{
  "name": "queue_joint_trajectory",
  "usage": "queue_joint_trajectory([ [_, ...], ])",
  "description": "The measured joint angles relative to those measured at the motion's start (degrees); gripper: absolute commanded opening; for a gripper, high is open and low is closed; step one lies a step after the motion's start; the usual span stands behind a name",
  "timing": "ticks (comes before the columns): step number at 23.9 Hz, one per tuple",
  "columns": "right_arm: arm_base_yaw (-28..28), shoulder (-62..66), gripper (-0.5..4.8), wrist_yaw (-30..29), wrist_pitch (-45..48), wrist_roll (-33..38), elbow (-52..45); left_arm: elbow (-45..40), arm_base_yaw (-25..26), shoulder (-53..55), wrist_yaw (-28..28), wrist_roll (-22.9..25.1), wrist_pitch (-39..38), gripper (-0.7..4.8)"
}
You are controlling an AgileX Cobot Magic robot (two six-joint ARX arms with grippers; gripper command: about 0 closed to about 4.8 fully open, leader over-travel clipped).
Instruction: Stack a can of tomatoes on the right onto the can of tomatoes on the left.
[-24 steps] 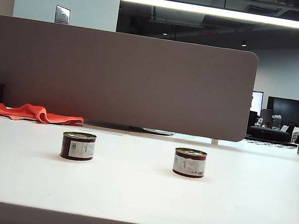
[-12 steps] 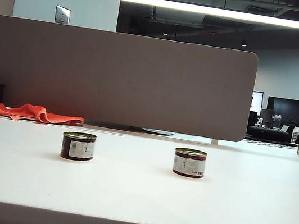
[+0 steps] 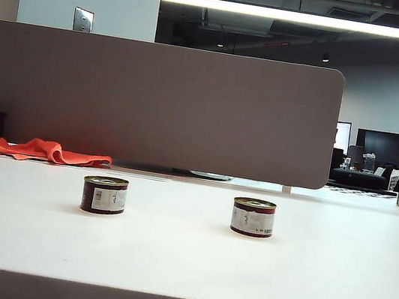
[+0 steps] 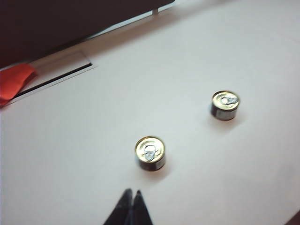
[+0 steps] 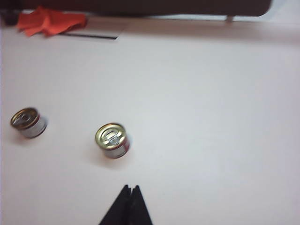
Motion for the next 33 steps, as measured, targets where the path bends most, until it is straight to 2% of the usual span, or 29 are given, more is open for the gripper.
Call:
queue_joint_trajectory([
  [3,5.3,6.4,-0.02,1.2,-0.2,-0.9,2.9,-0.1,-0.1,1.8,-2.7,-0.7,3.1,0.11],
  [4,6.6,7.5,-0.02,2.3,-0.8,-1.2,3.2,-0.1,-0.3,1.7,-3.0,-1.6,4.5,0.36],
  [5,7.6,8.5,-0.02,3.5,-1.7,-1.7,3.8,0.0,-0.7,1.6,-3.1,-1.9,5.8,1.0],
  [6,9.6,11.1,-0.02,5.7,-2.4,-3.9,5.4,0.3,-1.6,1.8,-3.5,-2.2,8.3,1.22],
  [10,12.5,18.1,-0.01,6.5,-1.9,-6.1,9.4,0.4,-1.6,4.8,-3.6,-2.2,9.1,1.27],
  [12,12.5,21.8,0.18,6.6,-2.1,-6.1,10.9,0.6,-1.6,7.0,-3.4,-3.0,7.9,1.54],
  [13,12.9,23.1,1.32,6.6,-1.9,-6.1,11.4,0.6,-1.6,7.8,-3.4,-3.1,7.9,1.87],
  [14,13.5,24.9,3.27,6.5,-1.3,-6.3,11.8,0.6,-1.6,9.1,-3.4,-3.3,7.6,1.94],
  [15,13.9,26.4,4.47,6.3,-0.9,-6.4,12.3,0.6,-1.6,10.1,-3.4,-3.3,7.4,1.94],
  [16,14.0,27.2,4.79,6.3,0.0,-6.4,12.5,0.6,-1.6,10.6,-3.4,-3.3,7.5,1.95],
  [17,14.0,27.8,4.79,6.3,1.1,-6.4,12.6,0.6,-1.6,11.2,-3.4,-3.3,7.8,2.4],
  [18,14.0,29.4,4.79,5.9,2.6,-5.9,13.4,0.6,-1.6,12.3,-3.4,-3.3,8.4,2.56],
  [26,14.1,44.2,4.79,3.0,4.1,-2.3,21.5,0.6,-1.5,13.6,-4.7,-5.1,13.4,2.57],
  [33,14.2,60.0,4.79,4.7,-3.0,1.6,34.0,0.6,-1.5,13.6,-5.0,-5.7,12.7,2.57],
])
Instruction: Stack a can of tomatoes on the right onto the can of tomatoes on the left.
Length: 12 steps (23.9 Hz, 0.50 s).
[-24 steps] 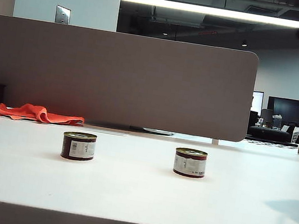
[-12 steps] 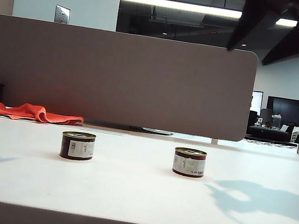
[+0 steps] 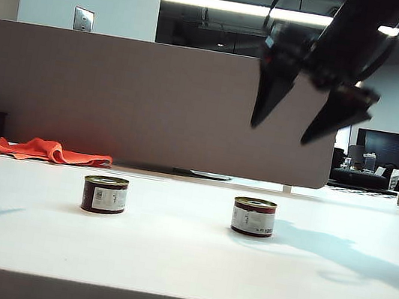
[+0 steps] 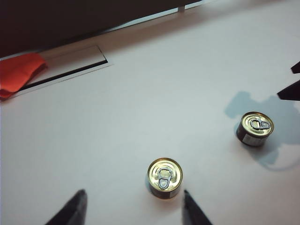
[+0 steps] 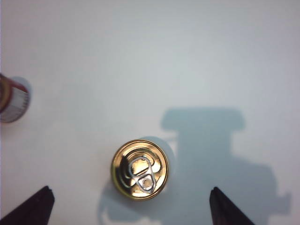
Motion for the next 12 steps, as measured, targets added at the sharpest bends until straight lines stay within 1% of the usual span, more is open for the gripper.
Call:
queue_joint_trajectory([
  [5,0.3,8.8,4.79,-0.1,-3.7,3.0,5.9,0.0,0.0,0.0,0.0,-0.1,-1.5,2.57],
  [12,0.3,11.0,4.79,1.2,-7.3,3.7,6.8,0.0,0.0,0.0,0.0,-0.1,-1.8,2.57],
])
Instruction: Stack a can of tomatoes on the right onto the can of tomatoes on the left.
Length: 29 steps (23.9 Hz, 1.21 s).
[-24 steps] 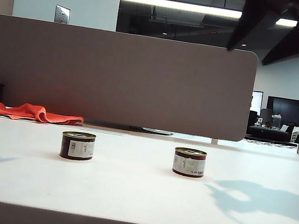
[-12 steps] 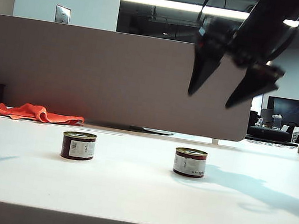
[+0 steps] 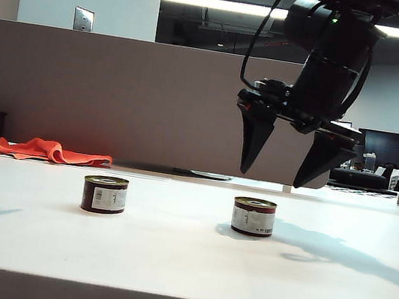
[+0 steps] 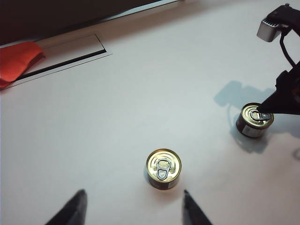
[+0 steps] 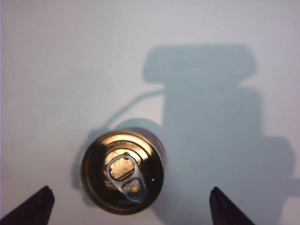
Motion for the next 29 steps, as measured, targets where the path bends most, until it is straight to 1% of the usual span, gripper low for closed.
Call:
queue_joint_trajectory([
  [10,1.5,4.1,4.79,-0.5,-0.5,0.0,0.1,0.0,0.0,0.0,0.0,0.0,-0.1,2.57],
  [15,1.5,4.9,4.79,1.6,-0.5,0.0,0.1,0.0,0.0,0.0,0.0,0.0,-0.8,2.57],
  [22,1.5,5.2,4.79,0.4,-0.2,0.0,0.1,0.0,0.0,0.0,0.0,0.0,-1.0,2.56],
  [27,1.5,5.3,4.02,-0.9,1.6,-0.1,0.1,0.0,0.0,0.0,0.0,0.0,-1.1,2.56],
  [29,1.5,5.3,3.83,-0.9,1.7,-0.1,0.1,0.0,0.0,0.0,0.0,0.0,-1.1,2.56],
])
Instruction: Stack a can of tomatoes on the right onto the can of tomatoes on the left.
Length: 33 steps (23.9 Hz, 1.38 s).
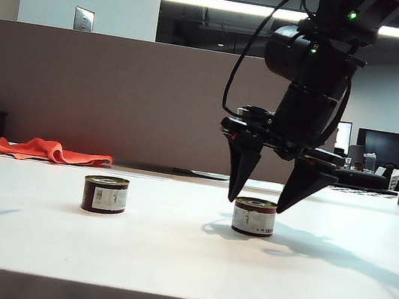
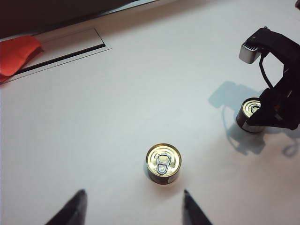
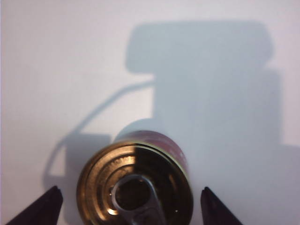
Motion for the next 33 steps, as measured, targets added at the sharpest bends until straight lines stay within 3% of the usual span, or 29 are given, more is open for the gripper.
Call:
queue_joint_trajectory([
  [4,0.0,0.0,3.63,0.0,-0.2,0.0,0.0,0.0,0.0,0.0,0.0,0.0,-0.5,2.56],
  [12,0.0,0.0,2.65,0.0,-0.6,-0.1,0.0,0.0,0.0,0.0,0.0,0.0,-0.6,2.56],
  [22,0.0,-0.1,2.64,0.1,-0.3,-0.1,0.1,0.0,0.0,0.0,0.0,0.1,-0.8,2.56],
  [30,0.0,-1.7,2.65,0.1,0.5,-0.1,0.1,0.0,0.2,-0.1,-7.9,0.2,-0.8,2.56],
  [33,0.0,-3.5,2.65,-0.5,0.7,-0.1,0.8,0.0,0.2,-0.1,-8.4,0.2,-0.8,2.56],
])
